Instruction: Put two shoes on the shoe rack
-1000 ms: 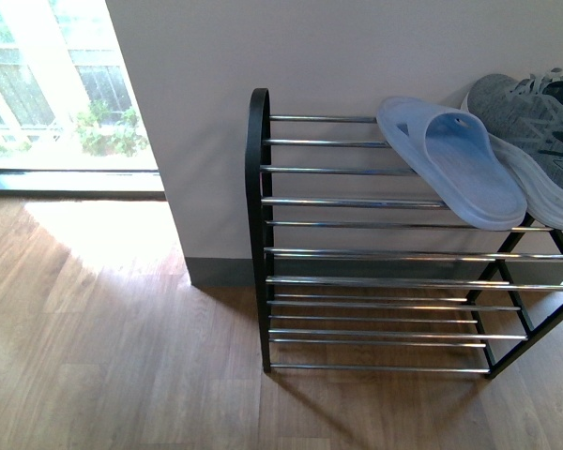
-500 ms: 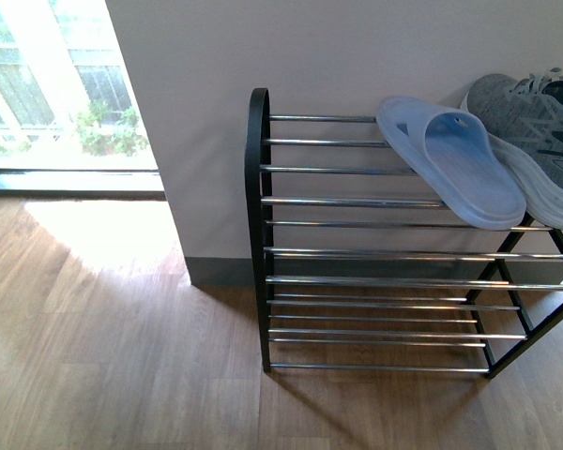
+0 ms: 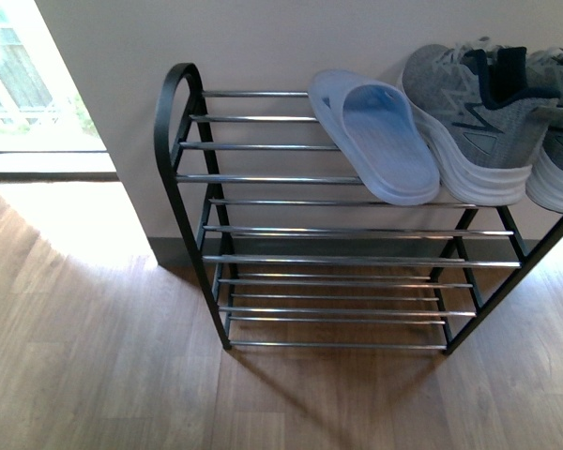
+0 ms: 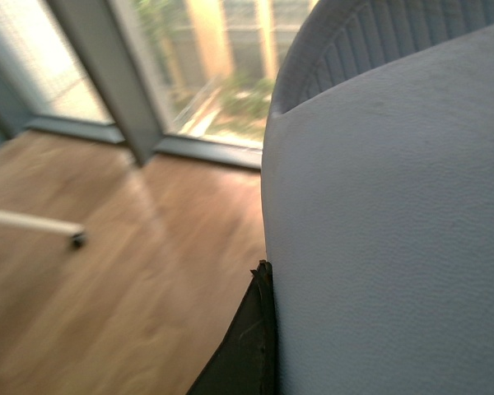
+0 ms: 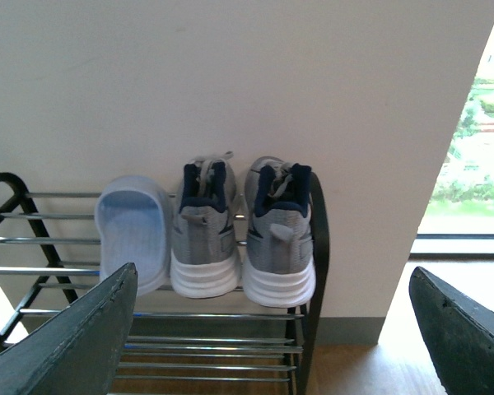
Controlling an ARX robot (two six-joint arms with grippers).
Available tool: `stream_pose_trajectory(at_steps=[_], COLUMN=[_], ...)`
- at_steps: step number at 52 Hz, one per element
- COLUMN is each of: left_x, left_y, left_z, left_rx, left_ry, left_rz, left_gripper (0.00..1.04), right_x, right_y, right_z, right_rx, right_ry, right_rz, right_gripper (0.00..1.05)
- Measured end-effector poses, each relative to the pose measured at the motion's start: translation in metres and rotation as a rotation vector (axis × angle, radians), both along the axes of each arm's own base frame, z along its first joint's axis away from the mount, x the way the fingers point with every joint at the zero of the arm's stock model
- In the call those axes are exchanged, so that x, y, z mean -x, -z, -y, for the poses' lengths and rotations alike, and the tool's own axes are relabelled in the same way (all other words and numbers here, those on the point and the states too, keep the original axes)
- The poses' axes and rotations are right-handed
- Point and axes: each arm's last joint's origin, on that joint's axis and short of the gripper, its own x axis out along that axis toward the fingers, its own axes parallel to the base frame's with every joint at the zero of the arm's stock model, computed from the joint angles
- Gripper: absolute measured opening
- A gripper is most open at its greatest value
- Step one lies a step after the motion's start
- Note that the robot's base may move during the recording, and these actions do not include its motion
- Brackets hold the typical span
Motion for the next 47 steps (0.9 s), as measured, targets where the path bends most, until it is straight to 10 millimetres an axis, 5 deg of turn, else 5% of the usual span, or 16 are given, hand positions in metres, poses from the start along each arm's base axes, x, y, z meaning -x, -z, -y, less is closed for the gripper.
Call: stream_pose_trajectory(at_steps=[9,24,36,47], left_x=[-0.095,-0.208,-0.261,-0.288], left_y=[-0.019,0.011,0.044,0.072], left_z=[0.035,0.081,0.124,0.140], left_rx=[0.115,0.066,-0.050,-0.129], left_ry=[0.223,0.324,0.403,0.400], left_rz=[-0.125,-0.364,-0.493,-0.558], left_gripper=[0.02,0.02,0.02,0.02], right_x=[0.000,0.000,0.000,0.000], right_y=[0.000,0.000,0.000,0.000], right_z=[0.000,0.000,0.000,0.000], right_rx=[-0.001,-0.001,-0.001,-0.001], right_ry=[-0.005,-0.005,-0.005,-0.005], right_rz=[0.002,0.002,0.002,0.002], right_gripper=[0.96,0.96,0.96,0.96])
